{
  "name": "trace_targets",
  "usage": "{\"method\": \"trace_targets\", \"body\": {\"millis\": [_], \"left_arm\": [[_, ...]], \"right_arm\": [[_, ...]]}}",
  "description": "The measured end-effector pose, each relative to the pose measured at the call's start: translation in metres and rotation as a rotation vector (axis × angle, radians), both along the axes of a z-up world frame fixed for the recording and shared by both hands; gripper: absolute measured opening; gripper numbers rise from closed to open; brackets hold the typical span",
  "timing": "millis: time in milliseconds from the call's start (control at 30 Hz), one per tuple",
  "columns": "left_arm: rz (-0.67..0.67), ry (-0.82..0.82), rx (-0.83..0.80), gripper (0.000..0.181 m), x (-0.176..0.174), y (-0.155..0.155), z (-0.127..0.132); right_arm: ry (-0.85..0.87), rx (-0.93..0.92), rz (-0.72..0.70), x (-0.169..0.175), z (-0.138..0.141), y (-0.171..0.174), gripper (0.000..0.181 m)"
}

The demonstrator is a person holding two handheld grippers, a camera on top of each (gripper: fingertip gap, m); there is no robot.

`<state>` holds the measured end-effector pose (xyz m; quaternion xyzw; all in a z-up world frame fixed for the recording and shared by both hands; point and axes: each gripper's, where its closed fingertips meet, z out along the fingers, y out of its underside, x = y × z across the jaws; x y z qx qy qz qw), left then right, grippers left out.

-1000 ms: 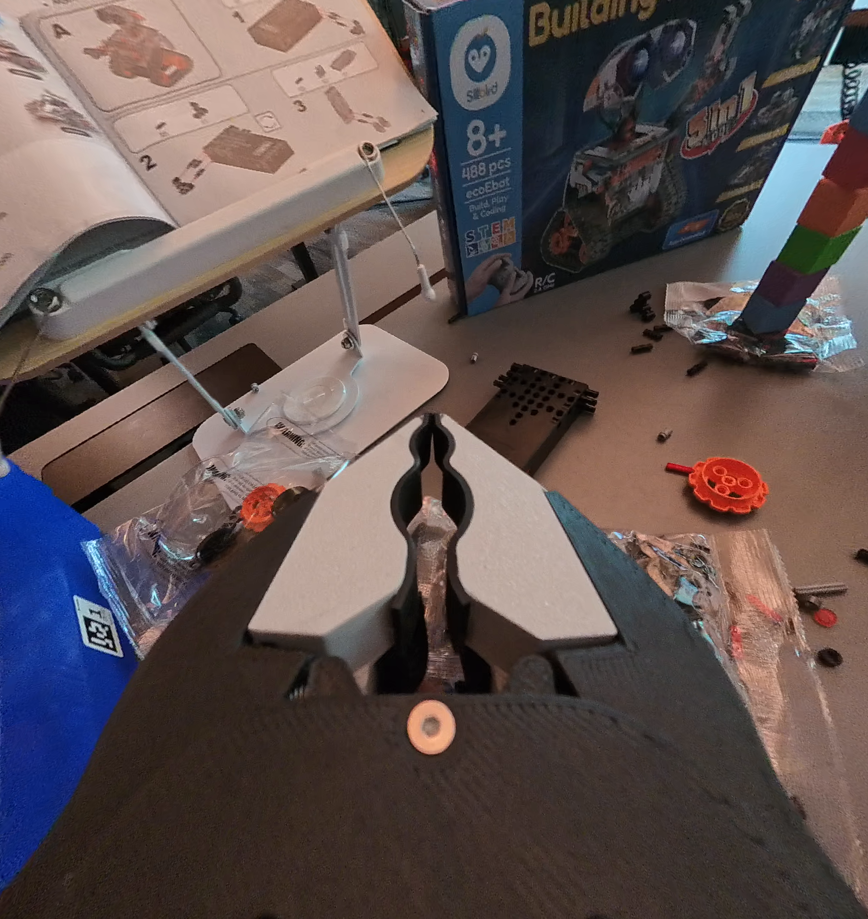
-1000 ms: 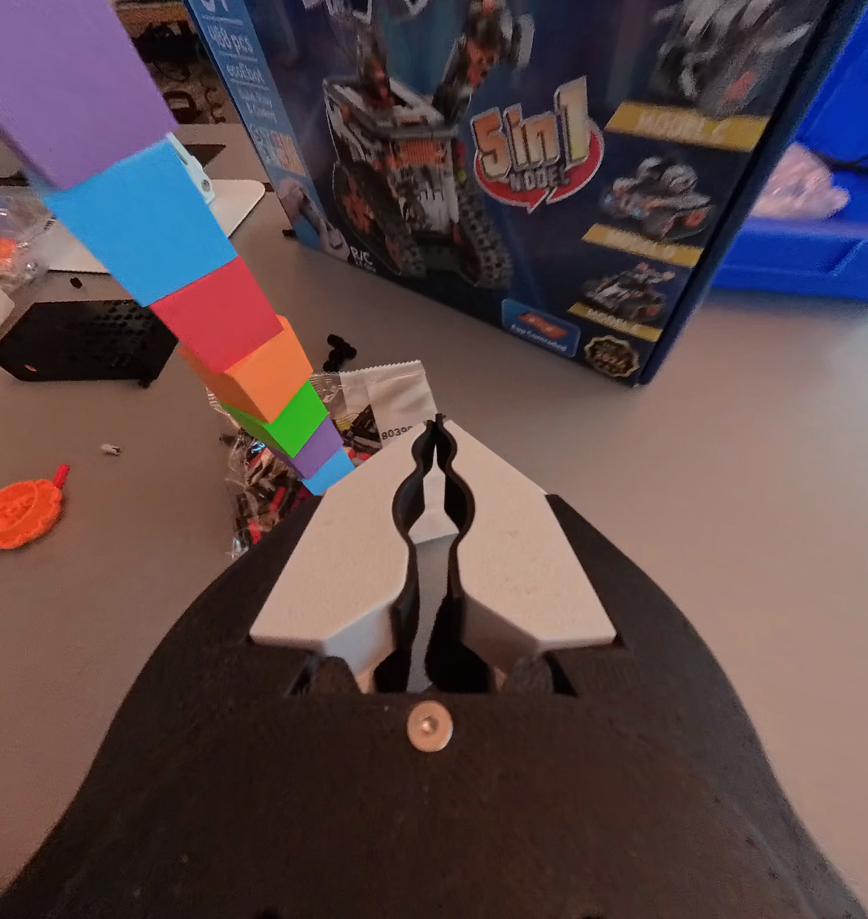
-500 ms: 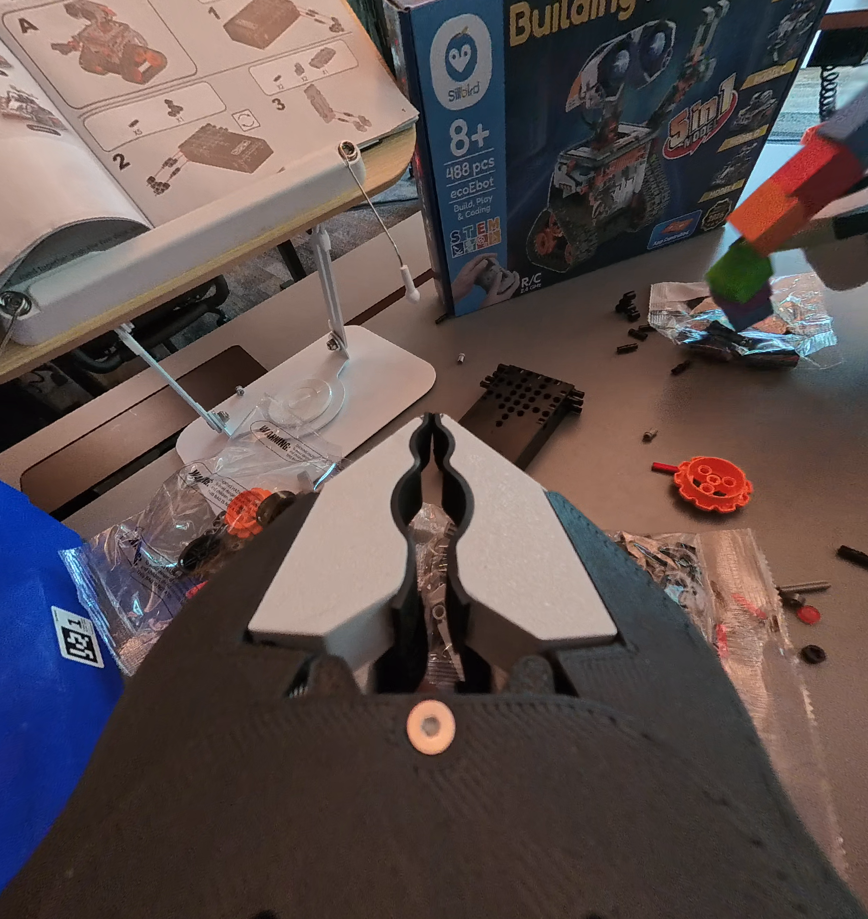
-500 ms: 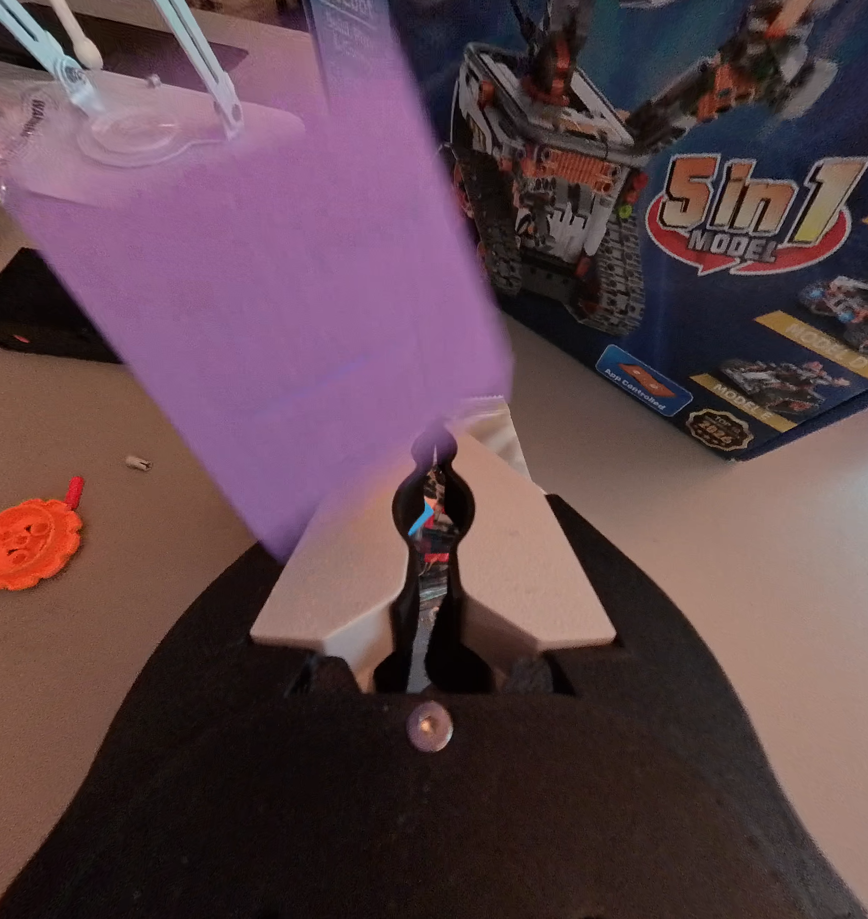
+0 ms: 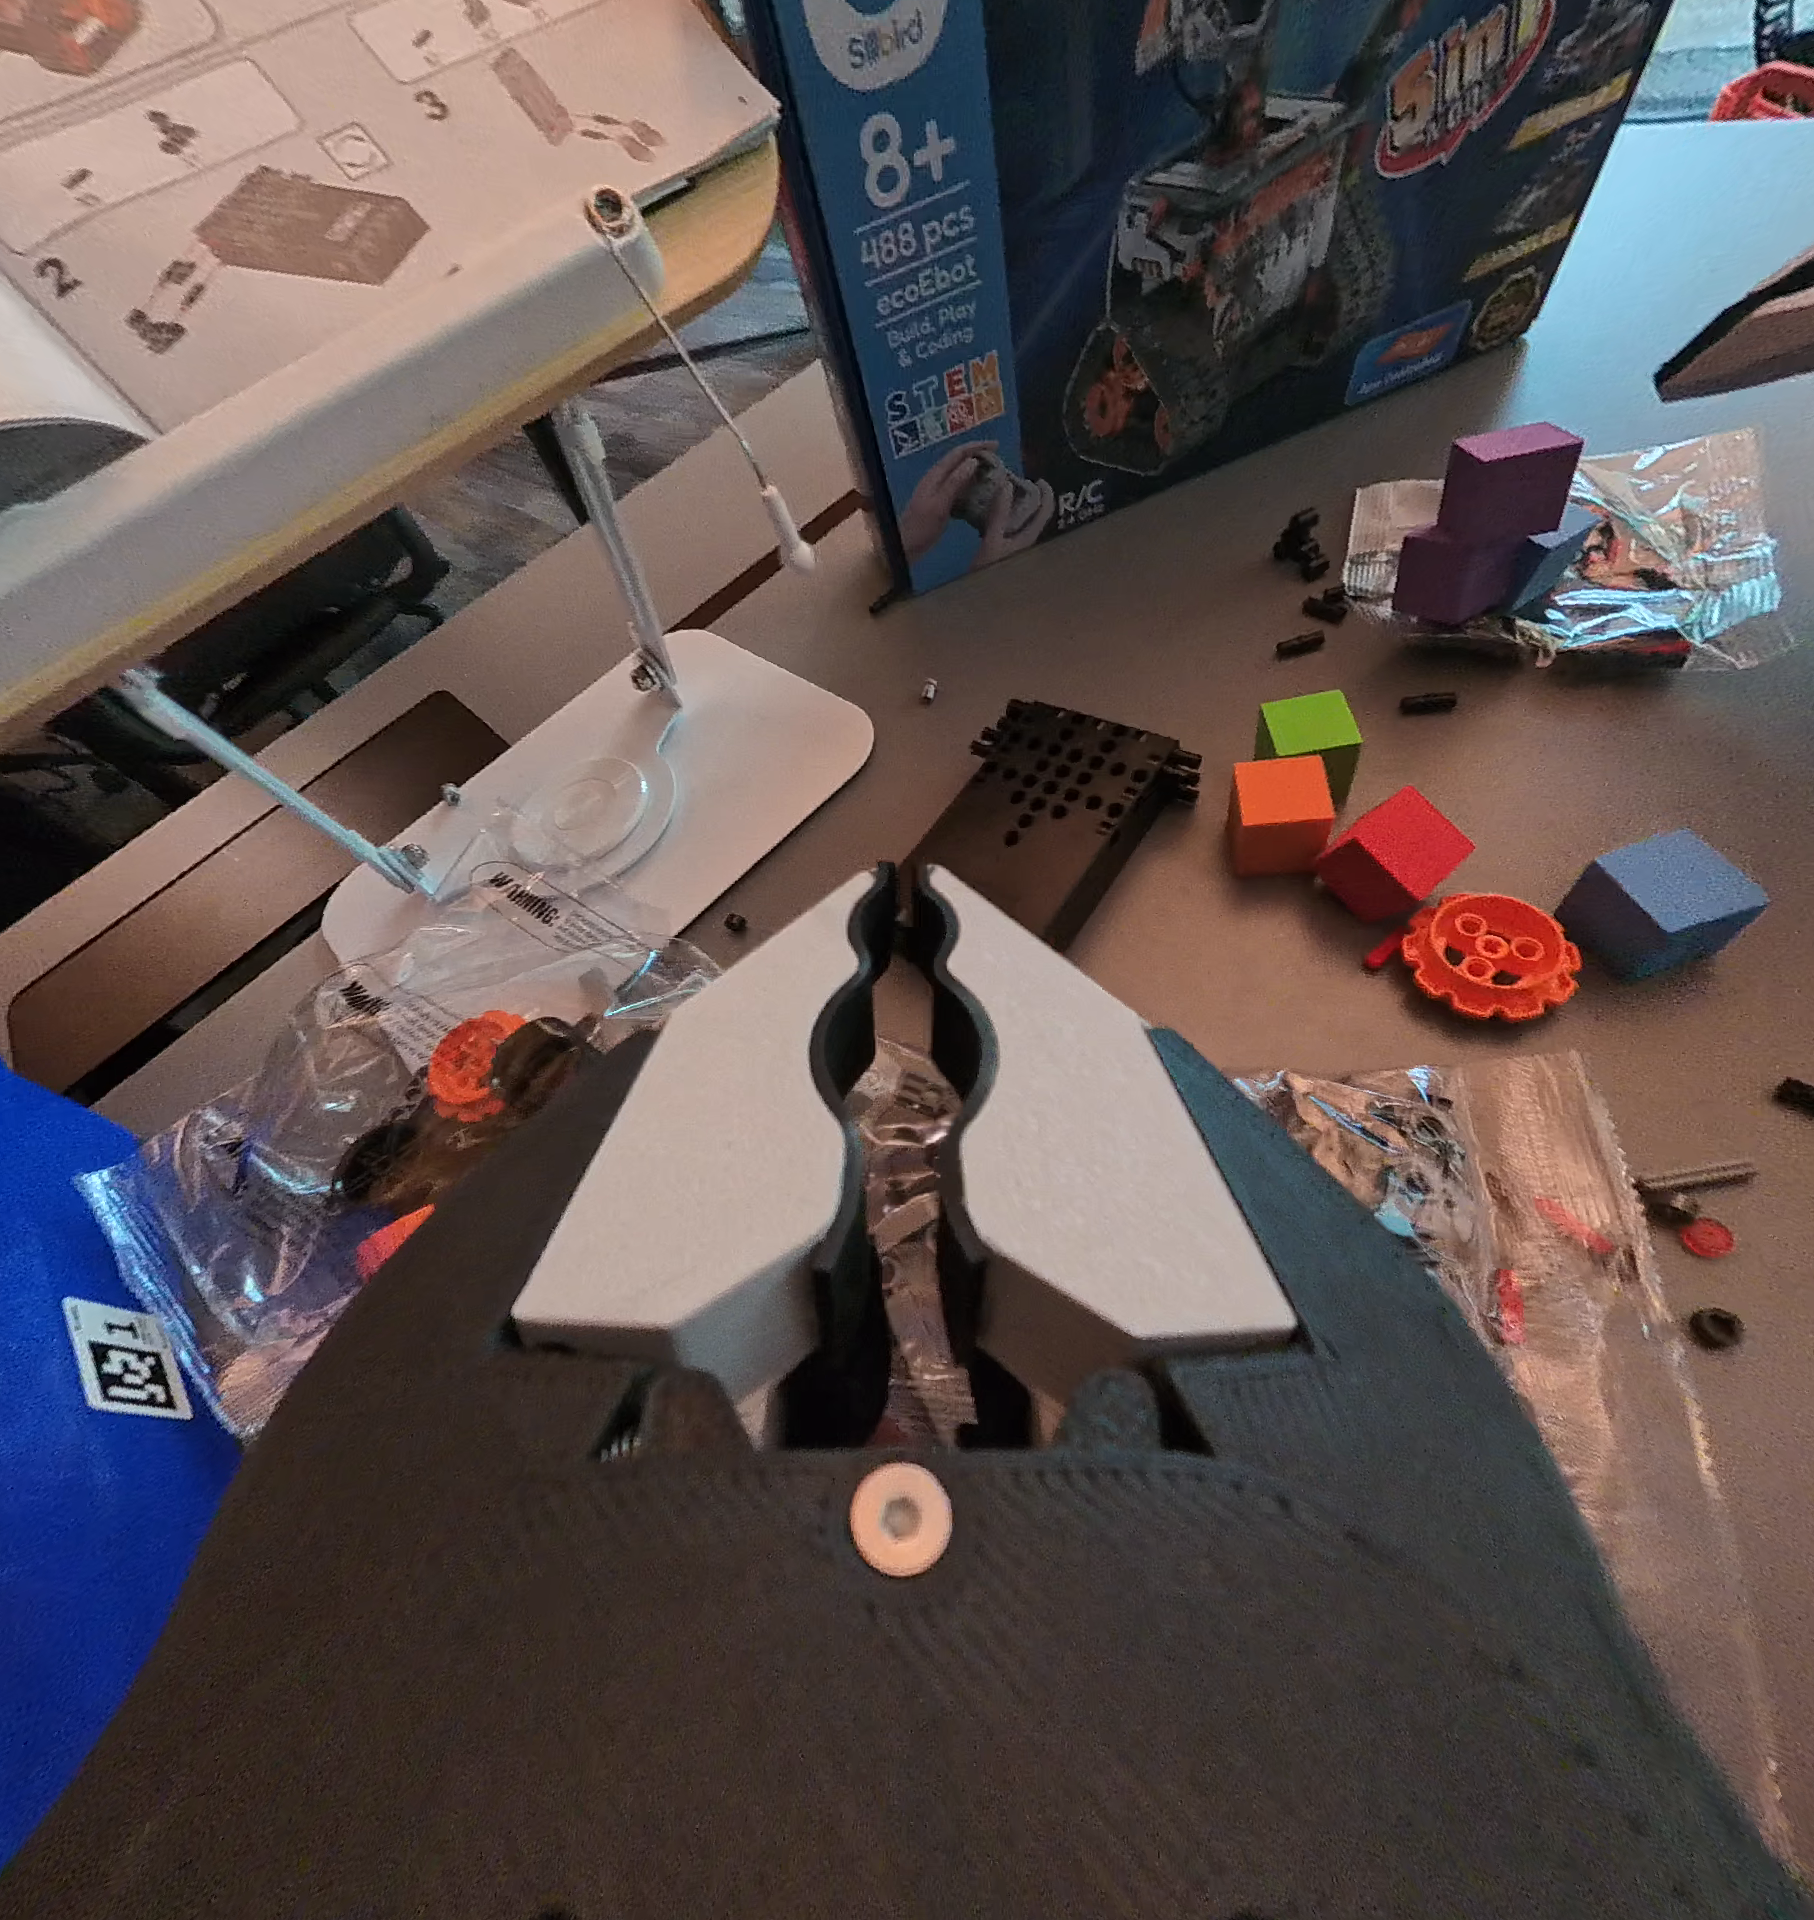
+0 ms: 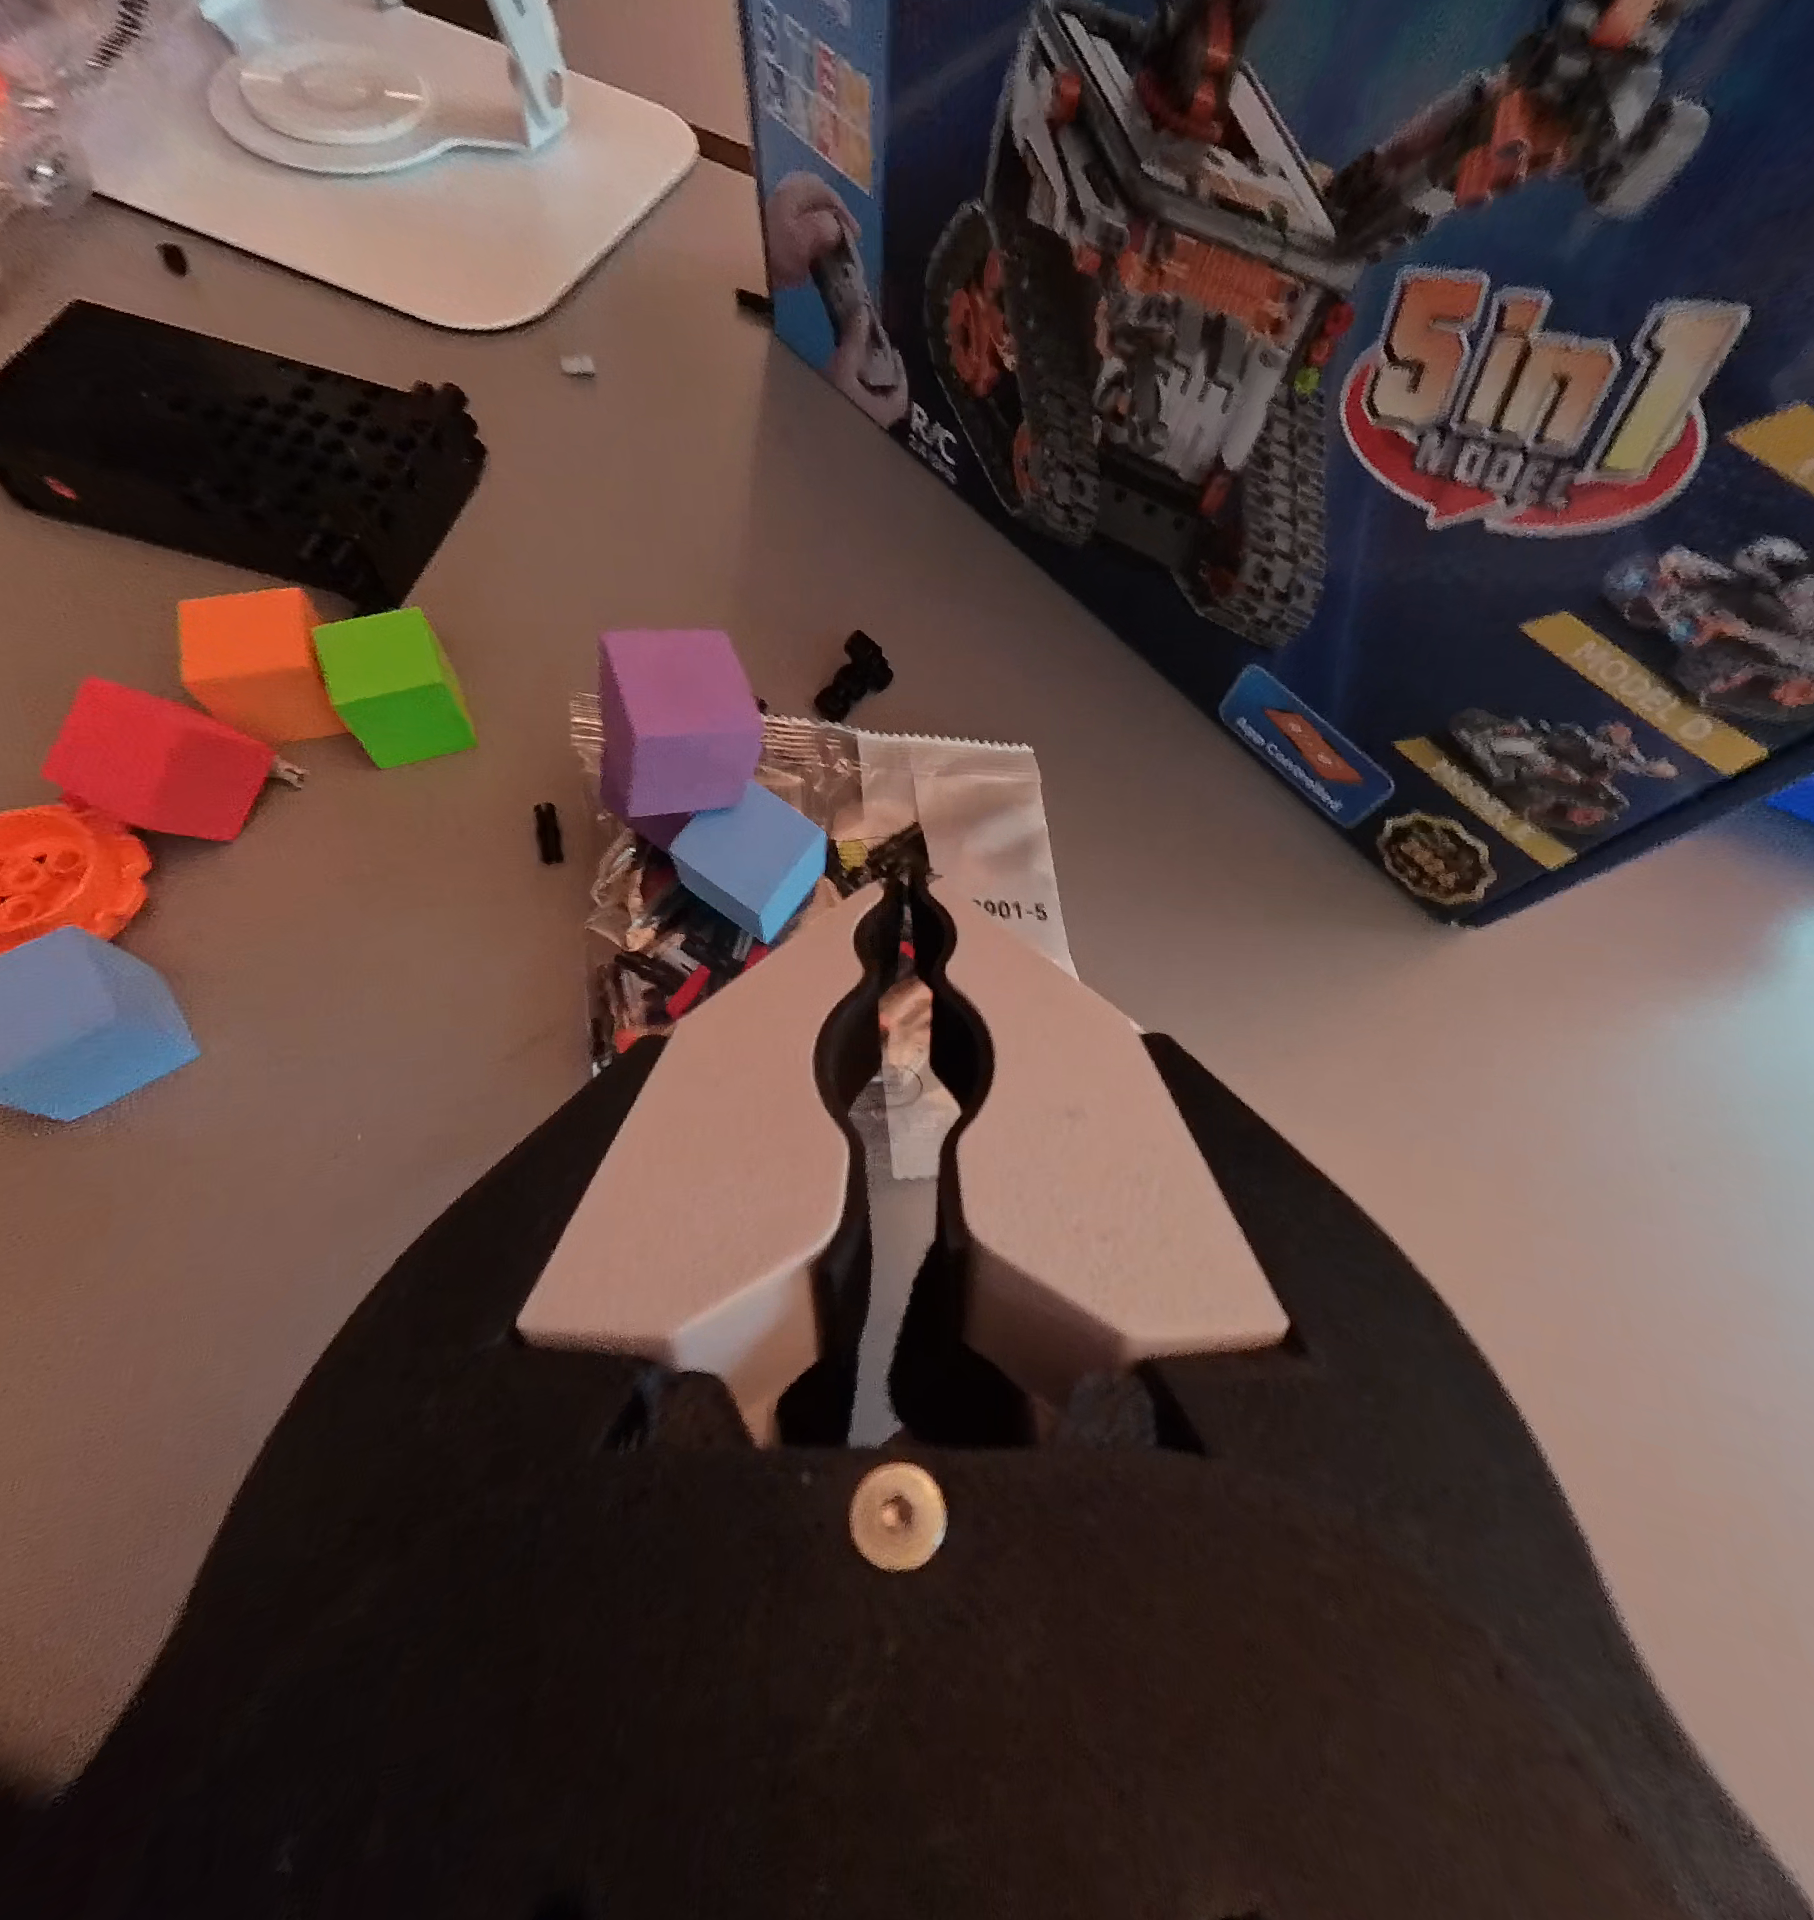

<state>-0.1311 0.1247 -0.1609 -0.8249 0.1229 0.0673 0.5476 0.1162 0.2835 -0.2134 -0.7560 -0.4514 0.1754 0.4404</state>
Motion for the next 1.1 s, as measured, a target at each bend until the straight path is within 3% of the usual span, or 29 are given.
{"method": "trace_targets", "body": {"millis": [67,233,400,433,500,633,900,1100], "left_arm": [[-0.027,0.004,-0.014,0.006,0.008,0.003,-0.004],[-0.073,0.043,-0.057,0.008,0.024,0.01,-0.015],[-0.11,0.067,-0.076,0.008,0.037,0.014,-0.021],[-0.121,0.068,-0.077,0.008,0.04,0.014,-0.022],[-0.142,0.071,-0.079,0.008,0.048,0.016,-0.023],[-0.172,0.108,-0.093,0.008,0.059,0.02,-0.026],[-0.246,0.084,-0.071,0.016,0.093,0.031,-0.022],[-0.325,0.136,-0.097,0.025,0.145,0.059,-0.026]], "right_arm": [[0.014,0.027,0.061,-0.006,0.005,-0.006,0.007],[0.031,0.009,0.219,-0.032,0.01,-0.019,0.058],[-0.021,-0.03,0.277,-0.06,-0.01,-0.016,0.047],[-0.024,-0.052,0.295,-0.065,-0.014,-0.018,0.032],[-0.018,-0.081,0.333,-0.07,-0.018,-0.025,0.03],[0.034,-0.042,0.394,-0.072,-0.003,-0.038,0.03],[0.158,-0.094,0.362,-0.031,0.027,-0.03,0.03],[0.032,-0.104,0.323,-0.004,-0.005,-0.008,0.03]]}}
